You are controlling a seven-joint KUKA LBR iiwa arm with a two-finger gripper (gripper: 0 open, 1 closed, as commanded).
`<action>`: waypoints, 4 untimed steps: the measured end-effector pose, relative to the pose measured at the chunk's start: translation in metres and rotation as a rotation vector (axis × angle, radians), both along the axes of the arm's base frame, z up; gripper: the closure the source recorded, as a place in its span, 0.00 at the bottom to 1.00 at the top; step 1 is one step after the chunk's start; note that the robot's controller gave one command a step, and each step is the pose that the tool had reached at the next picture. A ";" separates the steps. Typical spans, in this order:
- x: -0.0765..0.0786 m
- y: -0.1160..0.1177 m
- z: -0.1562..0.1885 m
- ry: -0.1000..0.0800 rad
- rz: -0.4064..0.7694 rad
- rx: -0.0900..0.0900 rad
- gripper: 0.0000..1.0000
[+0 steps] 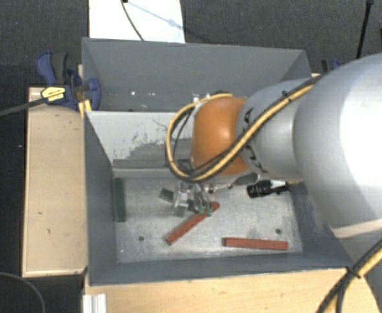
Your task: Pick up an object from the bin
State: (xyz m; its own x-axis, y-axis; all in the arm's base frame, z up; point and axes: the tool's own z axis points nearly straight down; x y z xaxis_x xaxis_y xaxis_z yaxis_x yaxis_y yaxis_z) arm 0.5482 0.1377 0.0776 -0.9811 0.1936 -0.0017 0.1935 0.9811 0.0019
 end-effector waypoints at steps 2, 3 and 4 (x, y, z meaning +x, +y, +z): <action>0.000 0.000 0.000 0.000 -0.001 0.000 1.00; -0.003 0.012 -0.006 -0.001 0.015 0.000 1.00; 0.006 0.012 0.114 -0.009 0.027 0.002 1.00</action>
Offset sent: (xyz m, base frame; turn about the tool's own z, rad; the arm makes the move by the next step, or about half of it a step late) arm 0.0000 0.0000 0.0000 0.0000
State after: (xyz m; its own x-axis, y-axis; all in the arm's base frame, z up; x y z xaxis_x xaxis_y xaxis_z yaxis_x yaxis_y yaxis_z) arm 0.5541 0.1497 0.1917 -0.9860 0.1667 -0.0100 0.1666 0.9860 0.0054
